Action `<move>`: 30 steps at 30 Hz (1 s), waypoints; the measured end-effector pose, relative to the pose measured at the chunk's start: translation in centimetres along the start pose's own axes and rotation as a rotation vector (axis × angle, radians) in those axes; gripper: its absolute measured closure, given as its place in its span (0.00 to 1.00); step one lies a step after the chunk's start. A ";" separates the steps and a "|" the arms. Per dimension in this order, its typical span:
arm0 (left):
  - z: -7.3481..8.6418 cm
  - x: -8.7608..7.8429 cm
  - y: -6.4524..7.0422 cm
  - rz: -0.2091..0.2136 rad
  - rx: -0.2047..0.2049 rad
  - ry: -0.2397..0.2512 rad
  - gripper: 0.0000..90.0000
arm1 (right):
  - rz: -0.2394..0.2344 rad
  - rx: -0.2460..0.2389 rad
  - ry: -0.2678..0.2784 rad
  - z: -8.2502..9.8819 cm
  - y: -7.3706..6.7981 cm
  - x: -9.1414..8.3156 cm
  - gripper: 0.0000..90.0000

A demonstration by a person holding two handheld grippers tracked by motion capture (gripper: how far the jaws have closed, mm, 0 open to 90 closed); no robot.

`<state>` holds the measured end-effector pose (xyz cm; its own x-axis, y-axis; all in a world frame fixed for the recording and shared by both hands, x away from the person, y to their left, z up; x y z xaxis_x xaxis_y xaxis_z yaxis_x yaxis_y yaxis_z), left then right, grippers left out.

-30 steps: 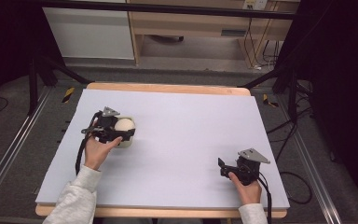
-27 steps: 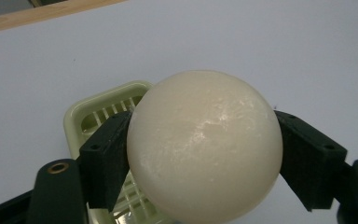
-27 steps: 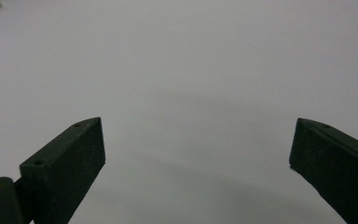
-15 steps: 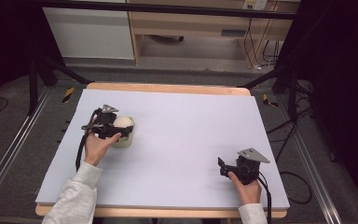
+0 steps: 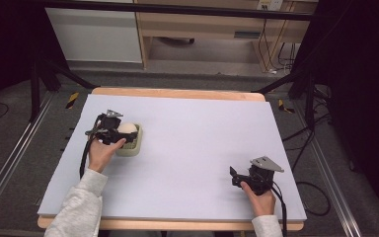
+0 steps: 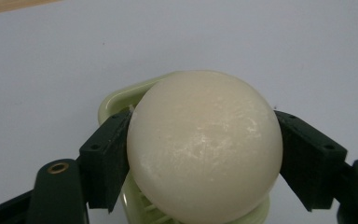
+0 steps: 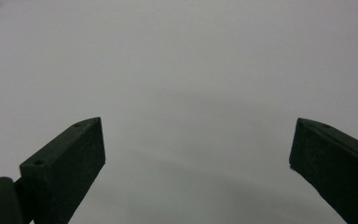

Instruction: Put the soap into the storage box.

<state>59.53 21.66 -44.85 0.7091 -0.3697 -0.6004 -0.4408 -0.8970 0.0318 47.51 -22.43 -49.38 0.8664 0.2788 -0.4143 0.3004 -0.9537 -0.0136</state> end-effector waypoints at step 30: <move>1.3 1.5 -0.5 -0.014 0.018 -0.058 0.27 | 0.001 -0.002 -0.007 0.0 -0.3 0.1 0.04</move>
<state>60.05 21.85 -46.79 0.6823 -0.3424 -0.6460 -0.4416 -0.8971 0.0090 47.49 -22.16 -49.42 0.8640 0.2767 -0.4208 0.3002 -0.9538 -0.0108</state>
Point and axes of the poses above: each handheld gripper's, and its own axes: x roughly forward along the jaws, z roughly out of its underside, y roughly to its right, the point moved 4 cm from there along x, roughly forward along the jaws, and after that the axes turned 7 degrees about y, right-handed, at the moved point
